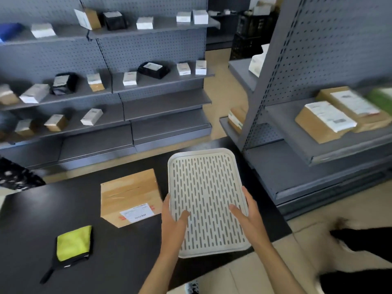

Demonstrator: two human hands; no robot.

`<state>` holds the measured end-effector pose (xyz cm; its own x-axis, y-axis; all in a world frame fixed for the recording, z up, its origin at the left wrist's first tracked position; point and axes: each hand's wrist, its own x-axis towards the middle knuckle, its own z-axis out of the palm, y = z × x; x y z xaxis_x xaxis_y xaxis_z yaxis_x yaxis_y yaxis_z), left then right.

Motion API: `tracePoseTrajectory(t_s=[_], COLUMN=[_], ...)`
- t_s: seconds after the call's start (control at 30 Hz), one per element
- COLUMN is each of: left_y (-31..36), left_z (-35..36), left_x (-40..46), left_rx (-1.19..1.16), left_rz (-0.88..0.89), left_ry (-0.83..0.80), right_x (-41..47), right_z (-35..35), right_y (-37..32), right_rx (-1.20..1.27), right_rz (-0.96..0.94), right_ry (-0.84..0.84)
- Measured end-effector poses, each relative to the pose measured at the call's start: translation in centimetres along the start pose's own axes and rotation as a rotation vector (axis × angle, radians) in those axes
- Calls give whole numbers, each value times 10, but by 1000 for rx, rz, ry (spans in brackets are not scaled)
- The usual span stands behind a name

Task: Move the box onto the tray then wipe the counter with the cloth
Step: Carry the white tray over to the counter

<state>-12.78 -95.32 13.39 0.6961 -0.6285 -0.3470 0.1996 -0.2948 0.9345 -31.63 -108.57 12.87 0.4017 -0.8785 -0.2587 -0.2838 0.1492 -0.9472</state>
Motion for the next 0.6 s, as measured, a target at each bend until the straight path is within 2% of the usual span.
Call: tracePoseTrajectory(t_s=[0.27, 0.6], left_y=[-2, -10], left_z=[40, 101], left_x=[61, 104], left_rx=[-16, 130], left_rz=[-83, -122], left_ry=[-65, -82], right_x=[58, 137], right_z=[-15, -45], right_y=[11, 41], right_rx=[-67, -133], right_rz=[87, 158], right_ry=[68, 4])
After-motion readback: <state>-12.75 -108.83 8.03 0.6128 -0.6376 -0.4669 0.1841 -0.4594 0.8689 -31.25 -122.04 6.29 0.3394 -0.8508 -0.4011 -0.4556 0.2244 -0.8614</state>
